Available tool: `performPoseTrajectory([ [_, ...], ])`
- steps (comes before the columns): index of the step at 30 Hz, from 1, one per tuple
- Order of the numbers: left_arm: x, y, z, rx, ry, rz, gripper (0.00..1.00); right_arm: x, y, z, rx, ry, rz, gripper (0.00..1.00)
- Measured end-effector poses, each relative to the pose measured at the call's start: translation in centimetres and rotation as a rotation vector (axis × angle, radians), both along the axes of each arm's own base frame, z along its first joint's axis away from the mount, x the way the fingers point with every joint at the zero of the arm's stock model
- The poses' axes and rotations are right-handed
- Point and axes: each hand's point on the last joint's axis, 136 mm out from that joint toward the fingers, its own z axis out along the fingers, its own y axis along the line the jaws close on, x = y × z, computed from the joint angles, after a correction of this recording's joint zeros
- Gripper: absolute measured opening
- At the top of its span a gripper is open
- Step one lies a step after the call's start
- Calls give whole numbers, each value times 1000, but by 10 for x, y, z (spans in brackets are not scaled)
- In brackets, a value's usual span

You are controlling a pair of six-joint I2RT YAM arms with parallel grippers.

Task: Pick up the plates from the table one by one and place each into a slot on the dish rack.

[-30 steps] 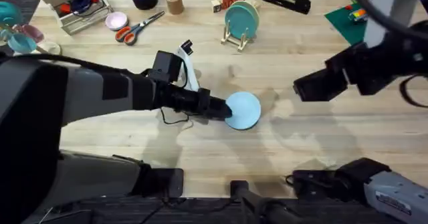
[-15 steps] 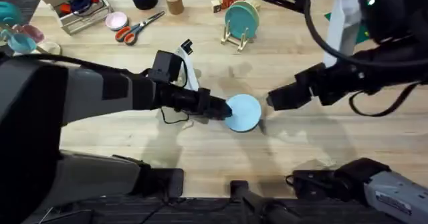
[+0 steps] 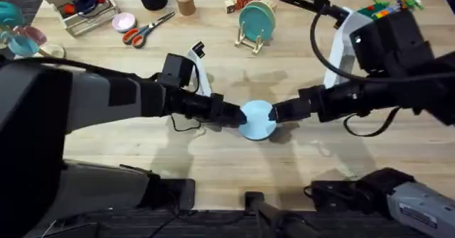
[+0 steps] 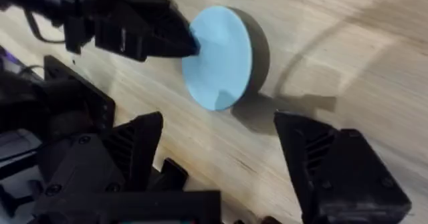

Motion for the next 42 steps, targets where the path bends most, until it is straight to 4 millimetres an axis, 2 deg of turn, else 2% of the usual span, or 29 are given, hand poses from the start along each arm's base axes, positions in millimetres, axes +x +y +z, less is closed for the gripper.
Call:
performPoseTrajectory([
  [9, 0, 0, 0, 0, 0, 0, 41, -4, 14, -28, 121, 55, -56, 994],
  [18, 0, 0, 0, 0, 0, 0, 40, -5, 21, -44, 199, 93, -120, 995],
  [28, 0, 0, 0, 0, 0, 0, 41, 4, 26, -40, 246, 87, -166, 995],
  [42, 0, 0, 0, 0, 0, 0, 41, 10, 35, -57, 267, 168, -174, 994],
])
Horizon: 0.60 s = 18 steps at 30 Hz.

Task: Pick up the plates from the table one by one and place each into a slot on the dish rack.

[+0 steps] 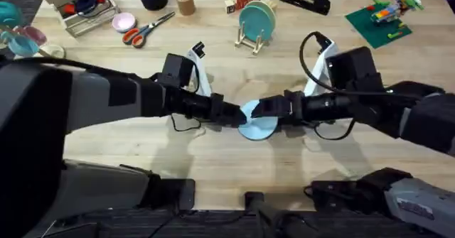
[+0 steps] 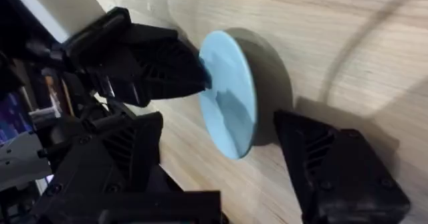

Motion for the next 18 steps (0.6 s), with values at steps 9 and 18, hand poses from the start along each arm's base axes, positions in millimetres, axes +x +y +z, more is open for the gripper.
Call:
performPoseTrajectory([
  [9, 0, 0, 0, 0, 0, 0, 40, 3, 5, 2, 31, -1, 10, 902],
  [18, 0, 0, 0, 0, 0, 0, 40, 2, 5, 2, 35, 3, 13, 334],
])
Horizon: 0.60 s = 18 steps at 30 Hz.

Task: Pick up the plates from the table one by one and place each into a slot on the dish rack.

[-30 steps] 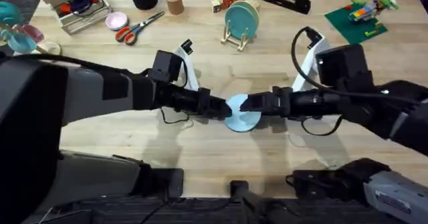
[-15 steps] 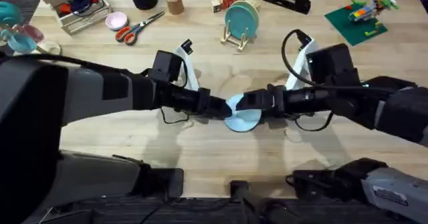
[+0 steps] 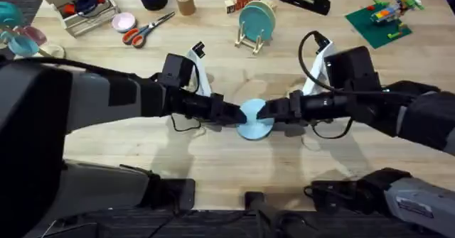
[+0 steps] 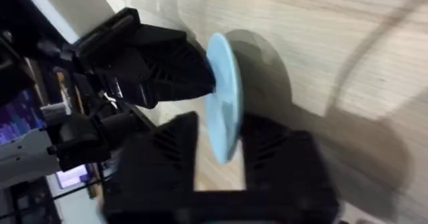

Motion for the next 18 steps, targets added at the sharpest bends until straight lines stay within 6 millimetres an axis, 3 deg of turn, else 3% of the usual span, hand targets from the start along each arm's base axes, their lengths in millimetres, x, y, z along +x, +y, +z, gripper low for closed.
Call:
performPoseTrajectory([
  [2, 0, 0, 0, -1, 1, 2, 40, 0, -1, -1, -5, 3, -5, 154],
  [5, 0, 0, 1, -4, 1, 2, 41, 0, -2, -2, -9, 7, -9, 42],
  [18, 0, 0, 1, -4, 4, 4, 41, -1, -2, -3, -10, 7, -8, 32],
])
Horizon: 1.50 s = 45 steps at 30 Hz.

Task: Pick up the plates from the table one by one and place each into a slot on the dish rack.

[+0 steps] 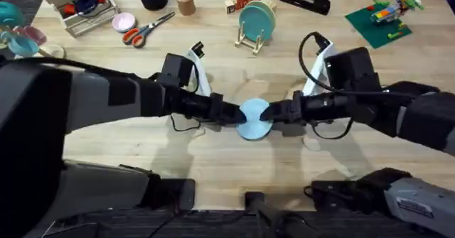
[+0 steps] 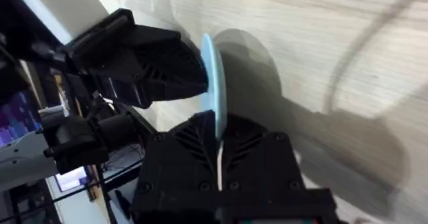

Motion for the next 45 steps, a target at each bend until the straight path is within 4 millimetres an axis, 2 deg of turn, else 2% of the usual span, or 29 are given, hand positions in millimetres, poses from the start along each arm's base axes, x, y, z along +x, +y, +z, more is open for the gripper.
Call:
performPoseTrajectory([
  [4, 3, 2, 7, 19, -25, 17, 40, 0, 1, 1, 4, -1, 3, 32],
  [9, 12, 7, 39, 53, -130, 53, 40, 5, 1, 10, 5, -43, 1, 32],
  [17, 24, 27, 100, 192, -301, 141, 40, 40, 6, 68, 5, -252, 12, 32],
  [25, 30, 61, 145, 428, -439, 178, 40, 56, -7, 112, -150, -388, 72, 31],
  [33, 30, 93, 165, 638, -516, 162, 40, 75, -22, 169, -303, -607, 144, 31],
  [41, 32, 102, 173, 707, -591, 112, 40, 103, -28, 189, -449, -706, 255, 31],
  [42, 33, 102, 173, 711, -602, 102, 75, 107, -27, 190, -459, -716, 271, 31],
  [43, 33, 103, 173, 715, -607, 97, 178, 113, -26, 192, -470, -728, 288, 31],
  [45, 33, 103, 172, 718, -615, 88, 506, 124, -23, 196, -486, -757, 317, 31],
])
